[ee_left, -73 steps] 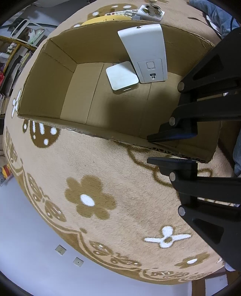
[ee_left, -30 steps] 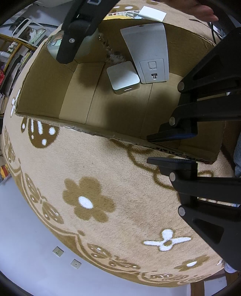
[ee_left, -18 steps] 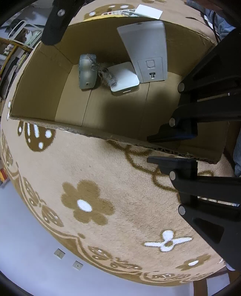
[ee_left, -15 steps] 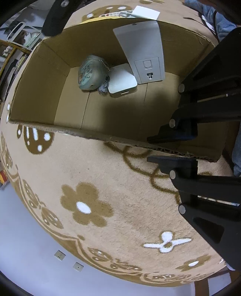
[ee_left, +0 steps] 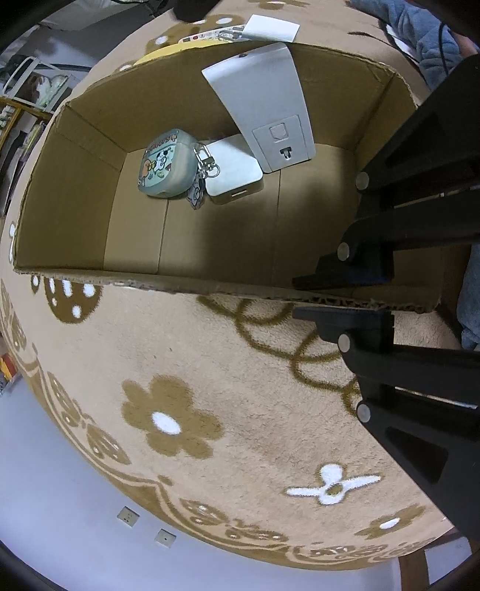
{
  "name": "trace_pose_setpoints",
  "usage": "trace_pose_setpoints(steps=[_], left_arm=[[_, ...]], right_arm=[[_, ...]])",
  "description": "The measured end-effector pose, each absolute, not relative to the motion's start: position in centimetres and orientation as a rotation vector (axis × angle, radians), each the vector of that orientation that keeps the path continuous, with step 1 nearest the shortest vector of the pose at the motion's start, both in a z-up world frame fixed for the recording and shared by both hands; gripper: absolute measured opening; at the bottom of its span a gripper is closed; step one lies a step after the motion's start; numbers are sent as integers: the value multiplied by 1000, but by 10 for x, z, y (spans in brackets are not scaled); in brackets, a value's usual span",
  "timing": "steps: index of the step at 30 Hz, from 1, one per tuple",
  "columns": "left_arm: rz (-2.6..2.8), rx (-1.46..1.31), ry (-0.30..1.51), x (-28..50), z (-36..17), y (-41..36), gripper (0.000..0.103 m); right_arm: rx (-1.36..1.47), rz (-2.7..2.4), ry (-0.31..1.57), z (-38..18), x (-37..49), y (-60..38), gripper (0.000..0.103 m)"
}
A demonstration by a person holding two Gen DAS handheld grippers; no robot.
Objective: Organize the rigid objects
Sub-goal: 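Return the right gripper to the pile and grasp the white cube adapter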
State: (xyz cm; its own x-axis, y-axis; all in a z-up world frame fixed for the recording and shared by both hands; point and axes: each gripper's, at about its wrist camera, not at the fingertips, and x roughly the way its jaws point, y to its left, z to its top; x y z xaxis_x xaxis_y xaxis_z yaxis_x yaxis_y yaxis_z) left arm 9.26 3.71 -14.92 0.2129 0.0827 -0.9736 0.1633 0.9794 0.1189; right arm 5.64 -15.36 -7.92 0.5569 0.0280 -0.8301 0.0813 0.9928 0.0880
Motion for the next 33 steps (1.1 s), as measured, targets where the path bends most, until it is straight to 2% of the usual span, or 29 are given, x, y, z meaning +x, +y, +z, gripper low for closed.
trace_pose_setpoints(steps=[4, 33], left_arm=[[-42, 216, 1357, 93, -149, 36, 10], [-29, 227, 1359, 94, -150, 36, 11]], right_arm=[[126, -60, 998, -88, 48, -164, 88], [215, -328, 1107, -162, 16, -254, 88]])
